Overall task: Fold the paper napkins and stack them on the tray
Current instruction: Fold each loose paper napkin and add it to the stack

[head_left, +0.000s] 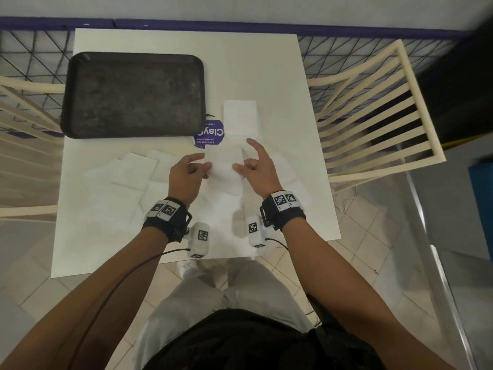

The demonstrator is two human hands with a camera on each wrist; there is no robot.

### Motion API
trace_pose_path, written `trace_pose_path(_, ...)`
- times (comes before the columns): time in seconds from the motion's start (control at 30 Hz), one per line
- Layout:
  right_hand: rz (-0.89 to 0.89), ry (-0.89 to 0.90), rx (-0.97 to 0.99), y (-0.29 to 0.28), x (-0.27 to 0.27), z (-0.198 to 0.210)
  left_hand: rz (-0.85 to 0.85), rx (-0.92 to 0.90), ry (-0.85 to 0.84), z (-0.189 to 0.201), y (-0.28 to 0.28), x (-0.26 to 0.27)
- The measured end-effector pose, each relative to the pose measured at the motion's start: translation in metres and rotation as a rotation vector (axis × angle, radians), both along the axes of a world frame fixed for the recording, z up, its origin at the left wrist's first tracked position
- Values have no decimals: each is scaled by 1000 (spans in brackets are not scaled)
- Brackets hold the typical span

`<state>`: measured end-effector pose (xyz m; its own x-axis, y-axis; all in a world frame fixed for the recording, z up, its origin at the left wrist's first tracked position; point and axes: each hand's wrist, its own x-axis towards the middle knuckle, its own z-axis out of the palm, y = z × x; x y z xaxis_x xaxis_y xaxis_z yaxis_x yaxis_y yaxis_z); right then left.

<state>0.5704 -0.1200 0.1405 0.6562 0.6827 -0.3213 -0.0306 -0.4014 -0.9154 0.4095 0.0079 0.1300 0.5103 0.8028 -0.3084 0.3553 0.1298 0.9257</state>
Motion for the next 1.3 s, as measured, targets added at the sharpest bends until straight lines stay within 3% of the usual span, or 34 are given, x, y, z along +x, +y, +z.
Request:
trace_pose_path(0.23,67,-204,-27,5,-4,6,-87,123,18,3,4,-5)
trace_pose_path(0.53,71,-244,-34,1,-3,10,-99,305,88,9,-3,-5)
trace_pose_path(0.77,225,-428,-194,14,-14,22,-208,519,144,5,-7,-1)
trace_pose_path(0.87,230,-468,-210,19,-18,26,-197,489,114,12,-8,1)
trace_pose_path(1.1,168,-317,-236,11,-2,32,-115,299,102,15,0,-4)
trace_pose_path(1.3,55,-139,-83,9,1,35,-50,236,58,15,1,-4)
